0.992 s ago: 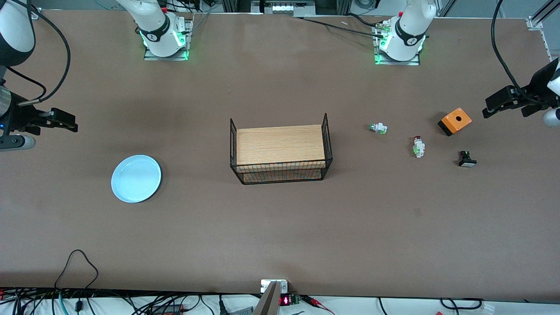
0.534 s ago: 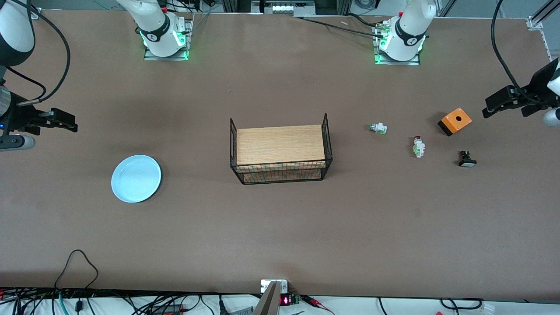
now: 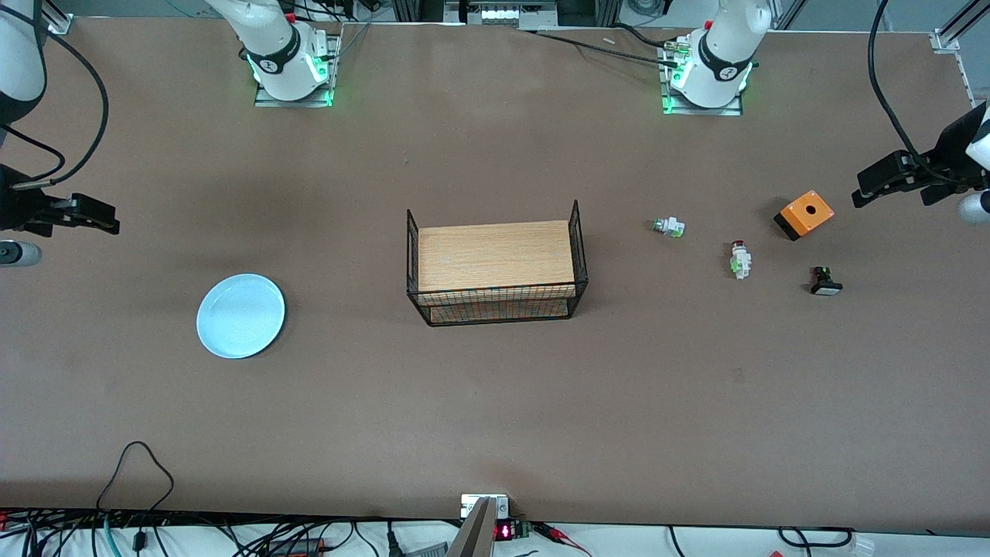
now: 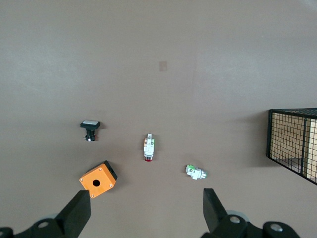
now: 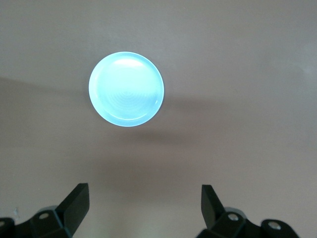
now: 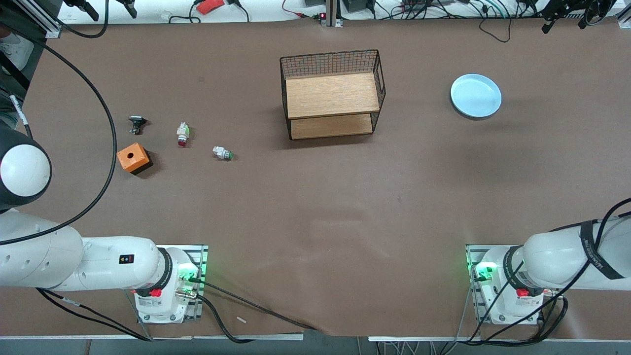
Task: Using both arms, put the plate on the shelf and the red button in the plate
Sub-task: 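Move the right gripper toward the light blue plate, then grasp the plate rim with the right gripper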
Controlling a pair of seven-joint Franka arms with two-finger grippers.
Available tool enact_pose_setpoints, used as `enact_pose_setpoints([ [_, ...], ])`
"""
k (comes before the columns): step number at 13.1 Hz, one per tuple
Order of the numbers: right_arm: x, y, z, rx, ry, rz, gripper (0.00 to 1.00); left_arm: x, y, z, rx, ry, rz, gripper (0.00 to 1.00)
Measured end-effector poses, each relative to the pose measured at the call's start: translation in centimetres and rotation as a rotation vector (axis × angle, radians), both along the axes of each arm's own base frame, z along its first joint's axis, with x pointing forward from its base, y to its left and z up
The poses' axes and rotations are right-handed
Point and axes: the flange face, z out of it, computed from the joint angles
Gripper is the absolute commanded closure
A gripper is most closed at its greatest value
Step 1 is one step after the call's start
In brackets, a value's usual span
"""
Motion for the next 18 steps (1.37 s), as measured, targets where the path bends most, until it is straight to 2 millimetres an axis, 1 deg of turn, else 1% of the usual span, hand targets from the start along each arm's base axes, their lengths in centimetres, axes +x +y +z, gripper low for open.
enact_pose_setpoints([
  [1,0.3,-1.3,-1.0,0.008,0.006,-0.024,0.00,0.0,0.0,0.0,0.000,0.002,-0.001,0.00],
  [3,1.4,-4.7,-4.2,0.076,-0.003,-0.100,0.00,-0.1,0.0,-0.1,0.000,0.007,-0.001,0.00],
  [5,2.1,-7.6,-8.0,0.146,0.018,-0.173,0.00,-0.1,0.2,-0.1,0.000,0.009,0.003,0.00],
  [6,2.4,-8.7,-10.2,0.168,0.030,-0.201,0.00,-0.1,0.3,-0.2,0.000,0.013,0.005,0.00],
  [7,2.8,-9.3,-12.3,0.187,0.045,-0.219,0.00,0.0,0.3,-0.5,0.000,0.022,0.006,0.00],
  [10,3.7,-8.8,-18.3,0.238,0.112,-0.238,0.00,0.4,0.5,-1.6,-0.002,0.049,0.007,0.00],
  [12,4.2,-8.7,-21.2,0.259,0.119,-0.251,0.00,0.5,0.5,-1.9,-0.002,0.054,0.008,0.00],
  [15,5.4,-8.4,-24.7,0.277,0.082,-0.270,0.00,0.5,0.6,-1.9,-0.002,0.056,0.010,0.00],
  [18,6.4,-7.9,-29.8,0.290,0.045,-0.291,0.00,0.6,0.9,-2.2,0.025,0.062,0.010,0.00],
])
